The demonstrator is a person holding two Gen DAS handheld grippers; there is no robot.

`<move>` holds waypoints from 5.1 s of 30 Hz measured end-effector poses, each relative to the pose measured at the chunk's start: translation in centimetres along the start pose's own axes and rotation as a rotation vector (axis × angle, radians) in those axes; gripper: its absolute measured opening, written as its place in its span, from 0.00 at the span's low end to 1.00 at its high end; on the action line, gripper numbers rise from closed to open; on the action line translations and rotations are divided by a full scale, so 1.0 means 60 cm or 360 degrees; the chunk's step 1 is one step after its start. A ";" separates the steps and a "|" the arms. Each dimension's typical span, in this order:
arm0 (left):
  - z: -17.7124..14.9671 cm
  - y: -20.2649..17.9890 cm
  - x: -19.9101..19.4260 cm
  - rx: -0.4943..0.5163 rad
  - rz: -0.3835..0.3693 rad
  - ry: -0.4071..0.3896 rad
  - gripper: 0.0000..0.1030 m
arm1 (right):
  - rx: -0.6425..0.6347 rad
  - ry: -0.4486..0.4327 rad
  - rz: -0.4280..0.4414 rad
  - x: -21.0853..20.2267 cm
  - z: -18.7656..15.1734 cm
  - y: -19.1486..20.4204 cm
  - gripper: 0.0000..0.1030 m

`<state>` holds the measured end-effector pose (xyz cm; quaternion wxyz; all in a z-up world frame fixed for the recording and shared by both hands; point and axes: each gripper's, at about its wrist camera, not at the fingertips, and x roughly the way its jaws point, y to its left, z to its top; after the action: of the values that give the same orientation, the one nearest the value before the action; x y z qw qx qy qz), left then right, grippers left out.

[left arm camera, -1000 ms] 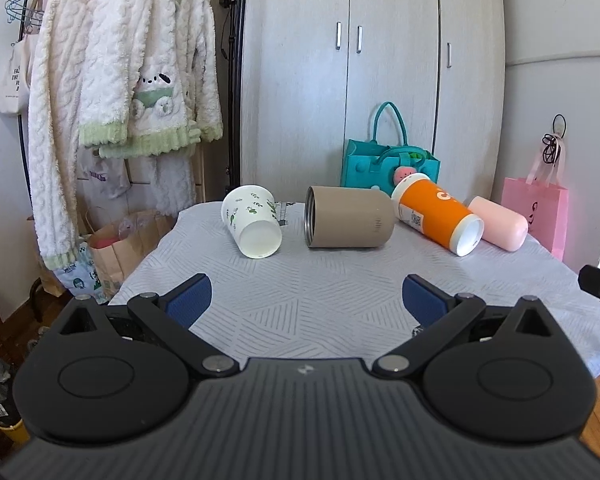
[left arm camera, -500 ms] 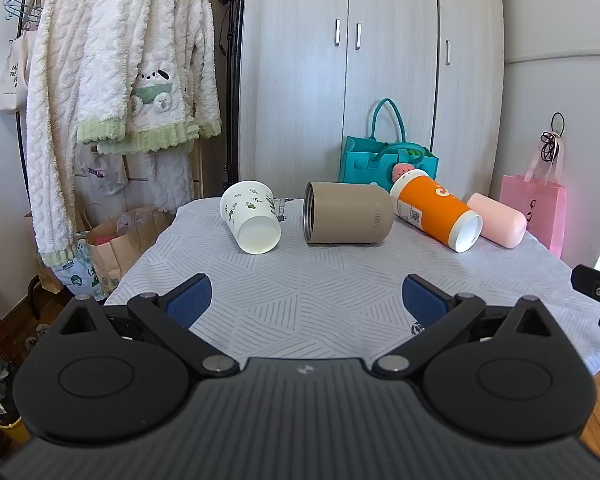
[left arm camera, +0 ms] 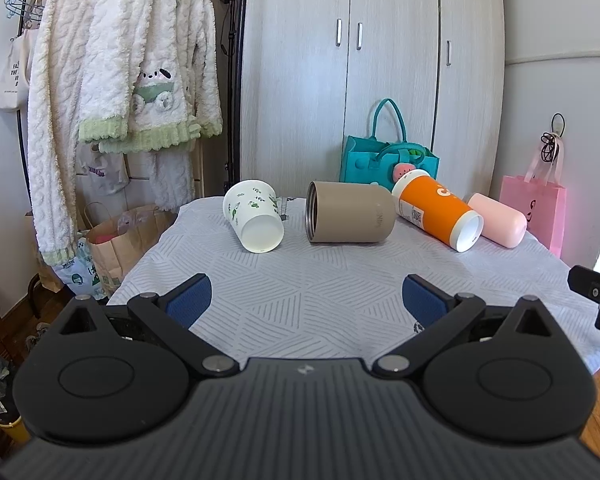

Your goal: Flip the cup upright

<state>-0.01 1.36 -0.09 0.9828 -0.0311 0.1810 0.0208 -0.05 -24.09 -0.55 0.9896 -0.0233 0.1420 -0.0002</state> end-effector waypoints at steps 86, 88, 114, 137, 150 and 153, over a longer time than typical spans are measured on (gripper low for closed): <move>0.104 -0.048 0.269 -0.0409 -0.0427 0.0434 1.00 | -0.0353 0.0869 0.0841 0.468 0.142 -0.024 0.87; 0.102 -0.045 0.271 -0.0409 -0.0418 0.0437 1.00 | -0.0342 0.0876 0.0825 0.473 0.137 -0.021 0.86; 0.080 -0.002 0.180 -0.0477 -0.0488 0.0437 1.00 | -0.0226 0.0635 0.0723 0.246 0.134 -0.023 0.67; 0.069 0.060 0.100 -0.0575 -0.0577 0.0435 1.00 | -0.0254 0.0459 0.0909 0.118 0.068 0.073 0.66; 0.061 0.044 0.156 -0.0685 -0.0752 0.0631 1.00 | -0.0174 0.0625 0.0987 0.135 0.053 0.073 0.74; 0.060 0.037 0.161 -0.0683 -0.0778 0.0650 0.99 | -0.0188 0.0654 0.1044 0.137 0.059 0.071 0.78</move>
<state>10.15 4.09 -0.30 0.8736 -0.2820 0.3518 -0.1833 8.80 -19.75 0.33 0.8850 -0.0329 0.3368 0.3198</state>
